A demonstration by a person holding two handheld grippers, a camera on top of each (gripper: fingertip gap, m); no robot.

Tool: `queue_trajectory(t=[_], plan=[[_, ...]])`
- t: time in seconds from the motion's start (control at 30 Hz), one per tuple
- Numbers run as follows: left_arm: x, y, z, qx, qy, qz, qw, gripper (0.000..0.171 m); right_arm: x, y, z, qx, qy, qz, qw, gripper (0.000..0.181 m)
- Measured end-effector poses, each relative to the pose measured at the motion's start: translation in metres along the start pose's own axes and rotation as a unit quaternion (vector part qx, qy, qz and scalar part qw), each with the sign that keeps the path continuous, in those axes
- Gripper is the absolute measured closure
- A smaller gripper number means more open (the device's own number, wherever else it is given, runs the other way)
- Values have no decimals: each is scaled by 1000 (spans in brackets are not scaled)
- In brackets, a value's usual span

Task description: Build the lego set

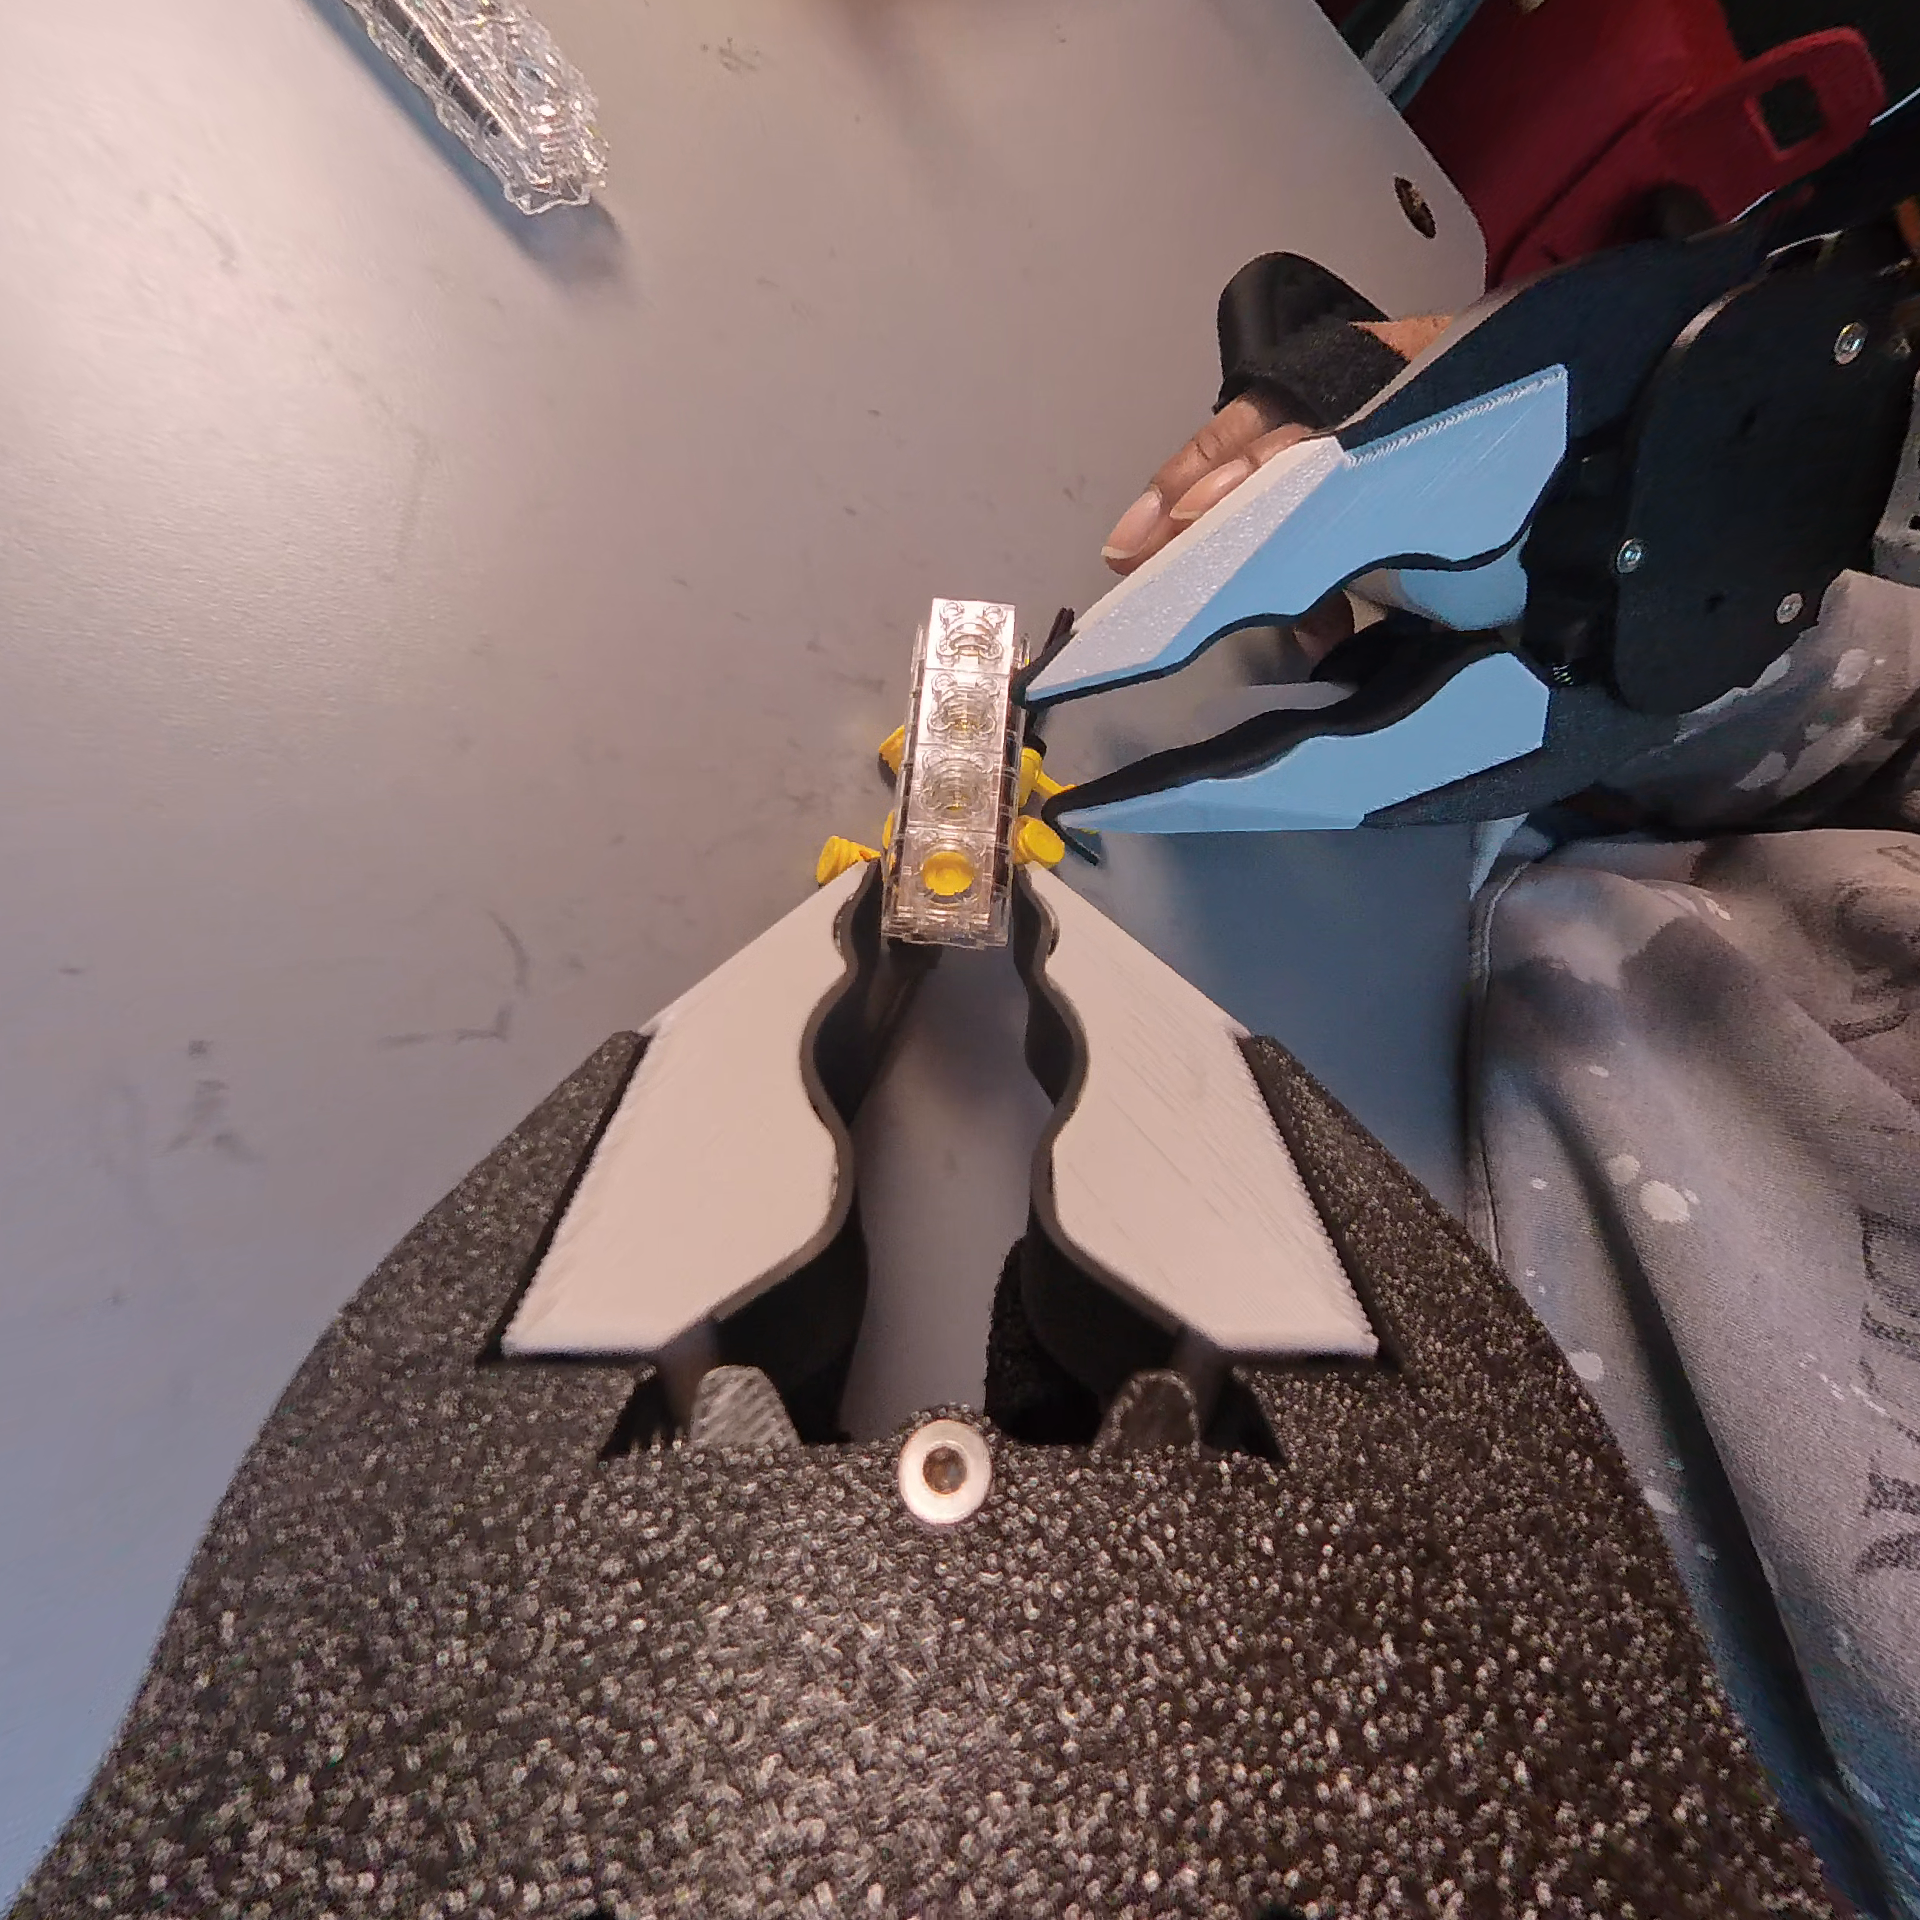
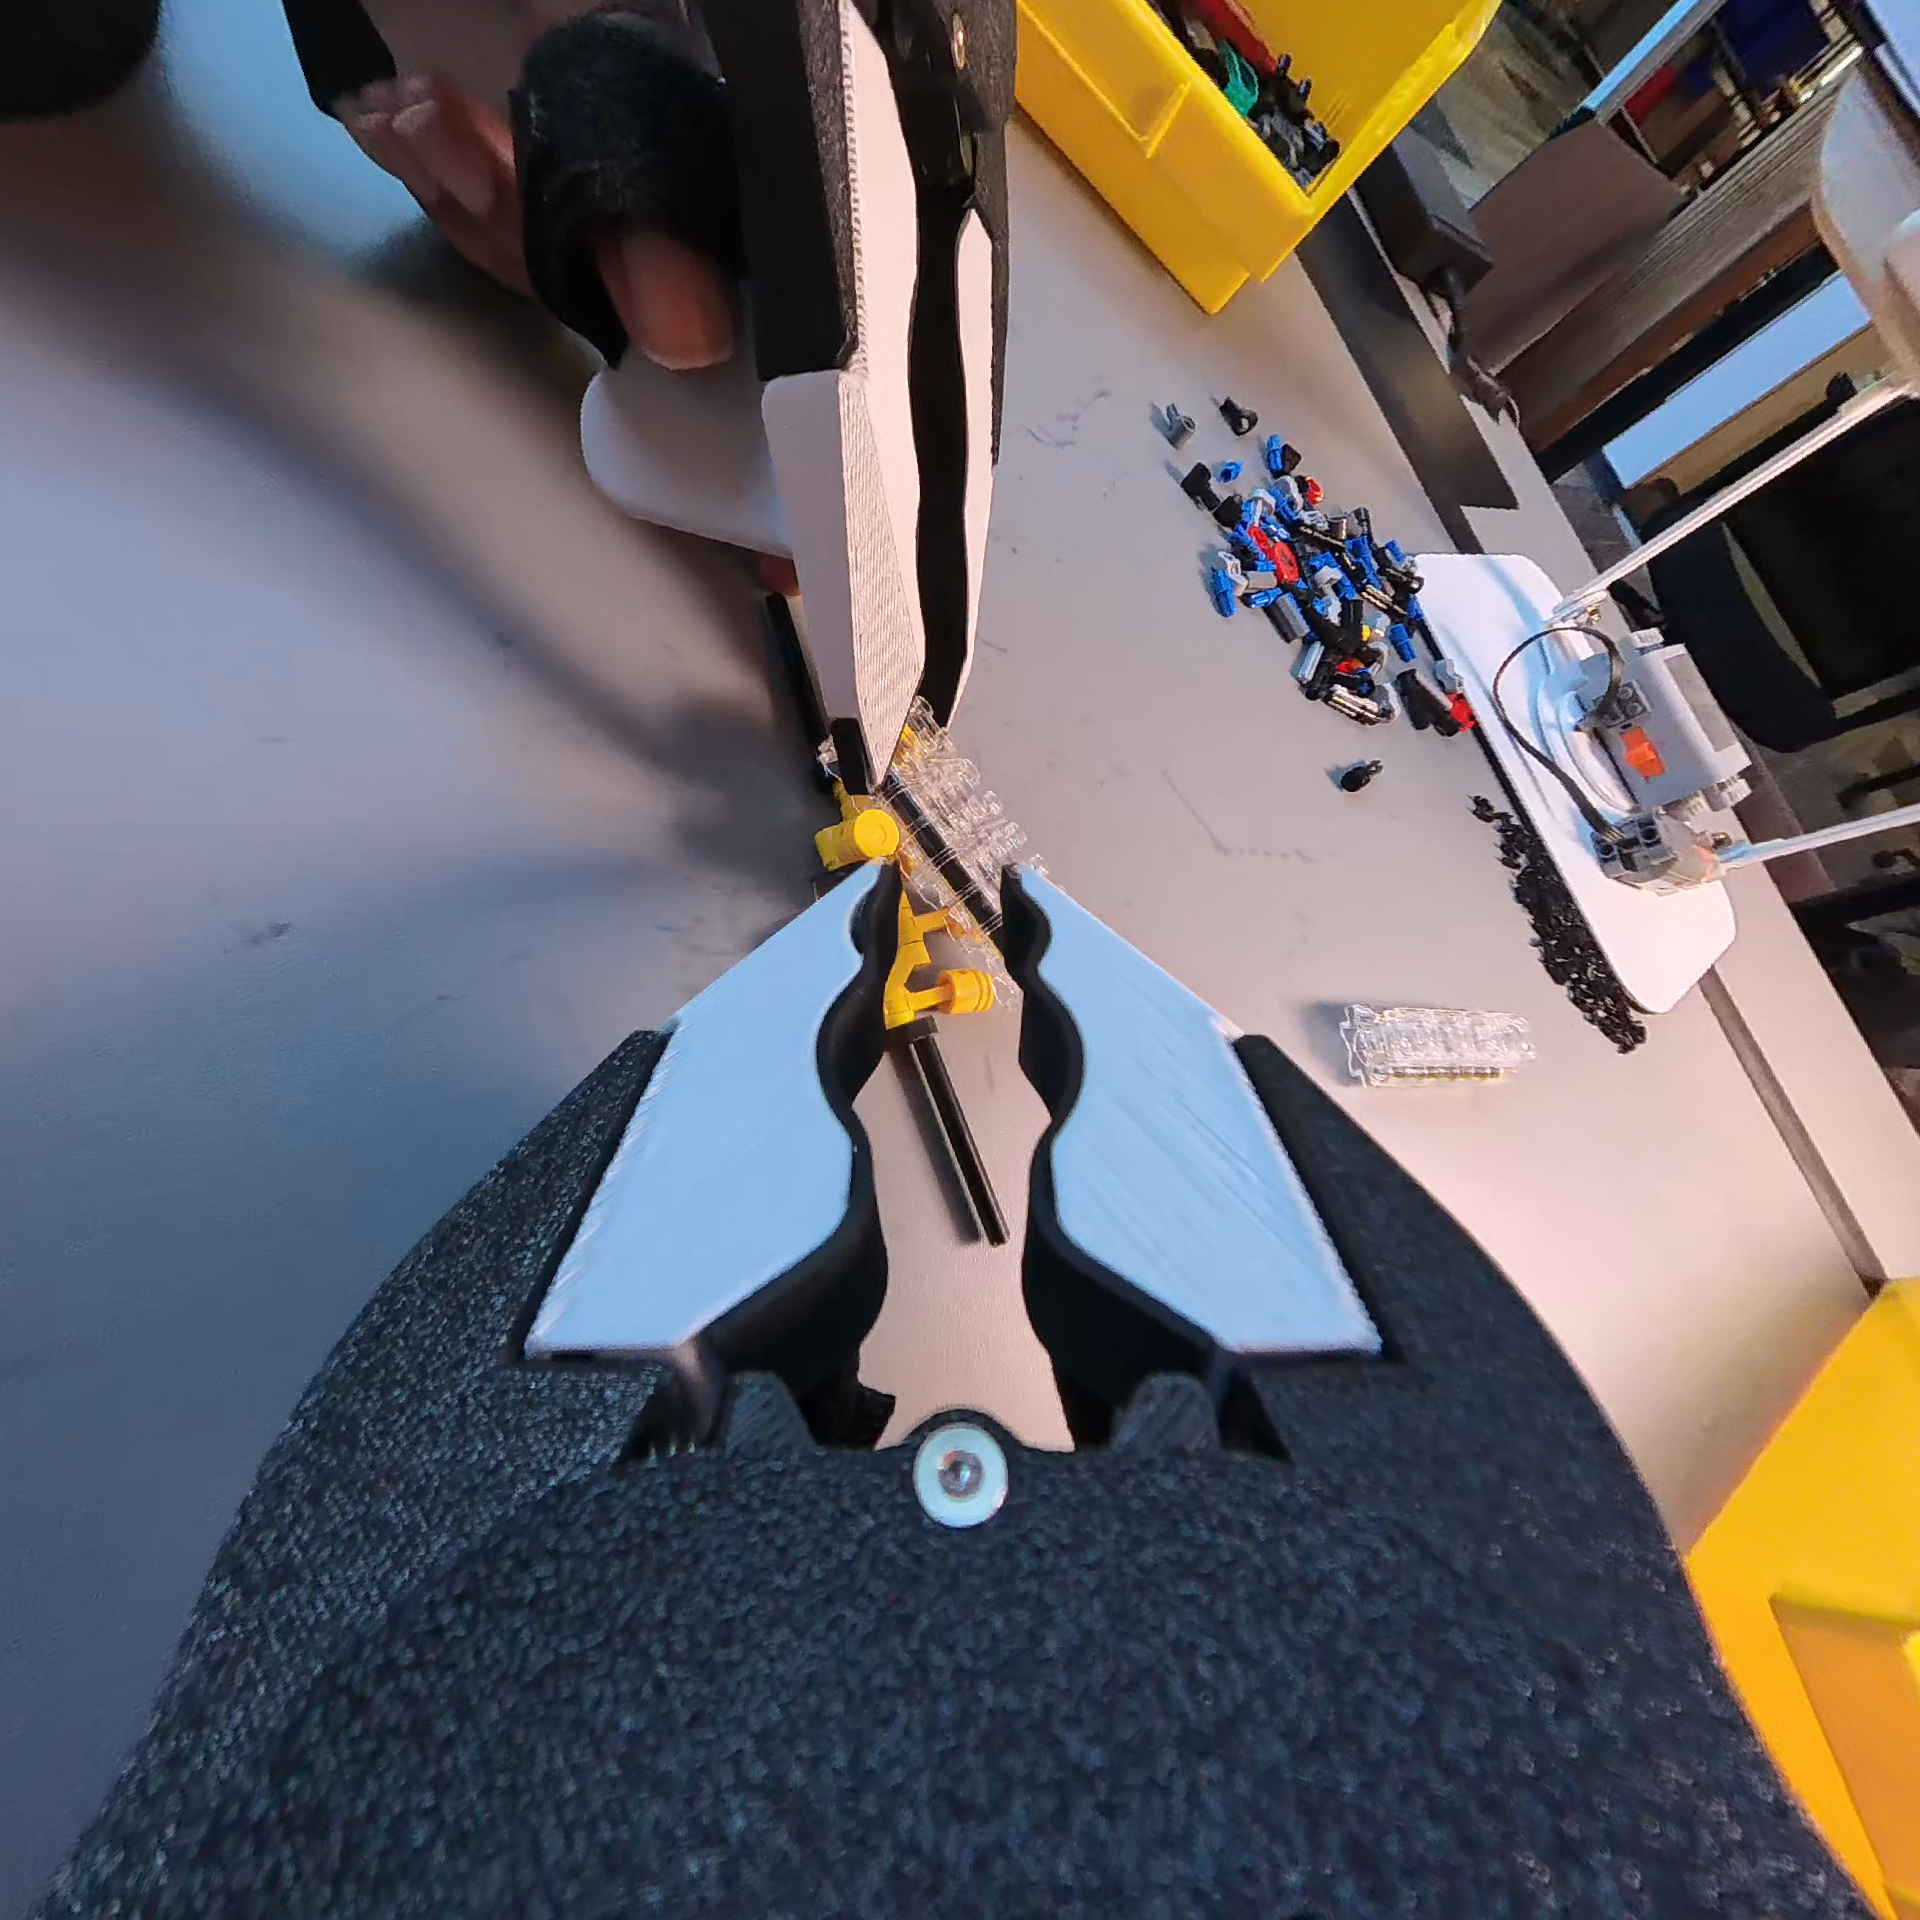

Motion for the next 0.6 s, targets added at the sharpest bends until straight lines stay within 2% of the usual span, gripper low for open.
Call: queue_trajectory(t=[0.27,0.6], plan=[[2,-1,0,-7,-21,-1,1000,148,-2,5,0,7,13,11,1000,162],[3,-2,0,-16,-33,-5,999,148,-3,0,4,7,38,-7,999,158]])
Point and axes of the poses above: each gripper's, where its closed fingertips meet, y out along the fingers, z out of its underside, x = y × z across the jaws, the point moved 8 cm from there along -y, back along the fingers, and after that the axes turned 4 degrees about -y, right-handed, at the moved point
